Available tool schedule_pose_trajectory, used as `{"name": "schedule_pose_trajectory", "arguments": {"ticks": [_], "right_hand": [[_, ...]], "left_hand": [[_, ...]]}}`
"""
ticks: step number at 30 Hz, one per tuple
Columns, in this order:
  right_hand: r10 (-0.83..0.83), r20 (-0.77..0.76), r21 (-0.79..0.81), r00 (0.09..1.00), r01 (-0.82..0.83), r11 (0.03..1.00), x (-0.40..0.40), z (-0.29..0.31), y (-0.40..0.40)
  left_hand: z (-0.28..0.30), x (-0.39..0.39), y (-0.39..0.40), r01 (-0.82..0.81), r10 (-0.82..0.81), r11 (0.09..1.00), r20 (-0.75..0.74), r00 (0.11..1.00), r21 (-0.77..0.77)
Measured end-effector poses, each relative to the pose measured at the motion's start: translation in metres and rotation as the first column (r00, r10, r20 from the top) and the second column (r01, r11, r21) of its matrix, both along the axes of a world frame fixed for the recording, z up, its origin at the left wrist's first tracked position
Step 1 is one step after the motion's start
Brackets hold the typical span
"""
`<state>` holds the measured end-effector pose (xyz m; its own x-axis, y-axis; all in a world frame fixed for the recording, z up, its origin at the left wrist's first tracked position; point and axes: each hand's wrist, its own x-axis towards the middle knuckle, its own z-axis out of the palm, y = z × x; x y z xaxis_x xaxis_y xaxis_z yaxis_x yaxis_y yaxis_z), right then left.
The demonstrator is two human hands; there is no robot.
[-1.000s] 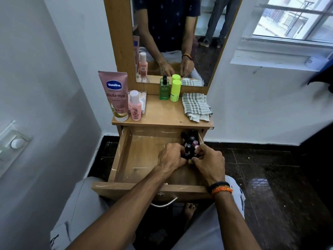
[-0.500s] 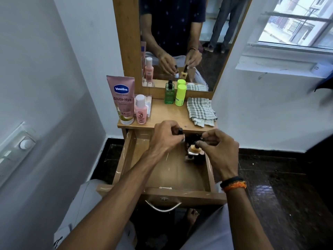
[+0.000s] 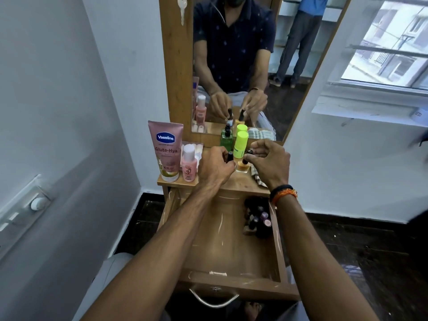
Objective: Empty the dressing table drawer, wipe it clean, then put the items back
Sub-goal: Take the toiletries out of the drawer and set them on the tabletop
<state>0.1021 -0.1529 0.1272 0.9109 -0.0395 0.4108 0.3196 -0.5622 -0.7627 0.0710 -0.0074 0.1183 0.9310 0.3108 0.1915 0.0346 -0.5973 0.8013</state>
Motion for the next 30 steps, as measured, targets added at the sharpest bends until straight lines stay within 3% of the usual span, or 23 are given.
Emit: {"name": "schedule_pose_trajectory", "arguments": {"ticks": [10,30], "right_hand": [[0.014,-0.008,-0.06,1.0,-0.014,0.998,0.046,-0.012,0.019],[-0.005,0.093,-0.117,0.996,0.016,0.993,0.056,-0.024,0.021]], "left_hand": [[-0.015,0.034,0.006,-0.071,0.071,0.997,0.013,0.997,-0.005],[-0.028,0.06,0.005,-0.098,0.101,0.995,0.096,0.99,-0.031]]}}
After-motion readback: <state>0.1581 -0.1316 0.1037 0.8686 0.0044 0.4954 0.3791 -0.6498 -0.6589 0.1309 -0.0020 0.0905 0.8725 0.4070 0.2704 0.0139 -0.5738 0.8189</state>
